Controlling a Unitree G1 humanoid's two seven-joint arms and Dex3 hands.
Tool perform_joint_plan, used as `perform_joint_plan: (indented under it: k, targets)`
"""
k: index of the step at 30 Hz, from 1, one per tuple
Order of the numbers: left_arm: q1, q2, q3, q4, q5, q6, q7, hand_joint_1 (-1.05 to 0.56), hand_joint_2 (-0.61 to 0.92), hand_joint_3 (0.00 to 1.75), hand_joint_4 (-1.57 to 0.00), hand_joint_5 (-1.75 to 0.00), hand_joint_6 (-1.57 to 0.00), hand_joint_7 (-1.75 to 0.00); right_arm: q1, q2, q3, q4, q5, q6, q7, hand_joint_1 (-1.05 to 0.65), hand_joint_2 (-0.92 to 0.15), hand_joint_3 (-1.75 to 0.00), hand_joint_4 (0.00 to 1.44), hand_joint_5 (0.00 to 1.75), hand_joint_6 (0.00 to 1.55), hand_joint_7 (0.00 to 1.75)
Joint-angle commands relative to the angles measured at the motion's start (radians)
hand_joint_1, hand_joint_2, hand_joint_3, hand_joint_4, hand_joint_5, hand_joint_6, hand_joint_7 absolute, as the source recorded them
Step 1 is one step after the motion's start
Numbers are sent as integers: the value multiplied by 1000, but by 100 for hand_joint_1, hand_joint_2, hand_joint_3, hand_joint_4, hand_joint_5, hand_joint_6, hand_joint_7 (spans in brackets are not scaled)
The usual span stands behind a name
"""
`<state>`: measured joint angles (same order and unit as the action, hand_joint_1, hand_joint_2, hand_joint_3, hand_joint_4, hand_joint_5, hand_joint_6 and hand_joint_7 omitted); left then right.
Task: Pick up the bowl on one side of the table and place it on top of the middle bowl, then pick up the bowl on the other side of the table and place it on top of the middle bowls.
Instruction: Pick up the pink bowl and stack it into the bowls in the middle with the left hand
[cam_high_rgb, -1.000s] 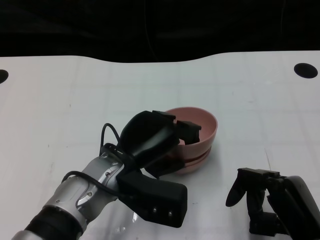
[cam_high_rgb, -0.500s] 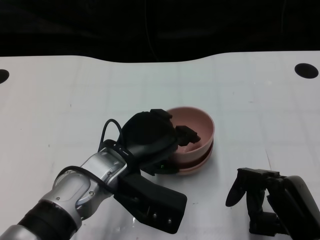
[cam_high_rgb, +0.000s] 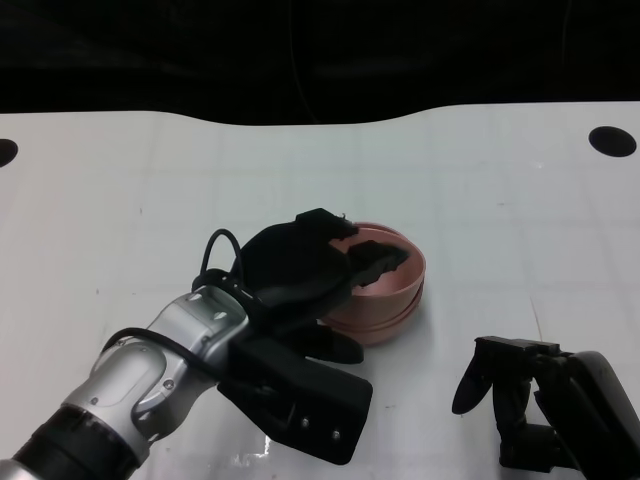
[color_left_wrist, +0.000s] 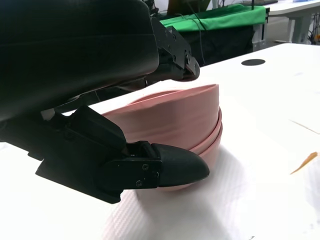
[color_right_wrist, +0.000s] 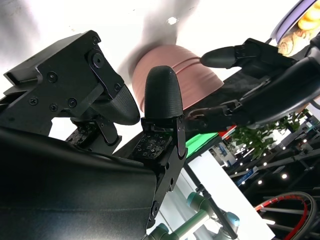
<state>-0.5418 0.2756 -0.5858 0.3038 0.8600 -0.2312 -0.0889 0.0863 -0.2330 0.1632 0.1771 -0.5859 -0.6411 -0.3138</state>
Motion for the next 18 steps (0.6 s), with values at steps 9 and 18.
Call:
perform_joint_plan:
  k: [9, 18]
  targets:
    - [42, 52, 51, -115, -47, 10, -73, -95, 92, 59, 0, -21, -11, 0, 0, -12, -6, -1, 9, 3, -1, -10, -15, -160, 95, 175, 87, 138]
    - [193, 92, 184, -213, -160, -65, 15, -91, 92, 59, 0, -14, -8, 0, 4, -10, -5, -3, 16, 4, 3, -9, -15, -161, 93, 175, 87, 139]
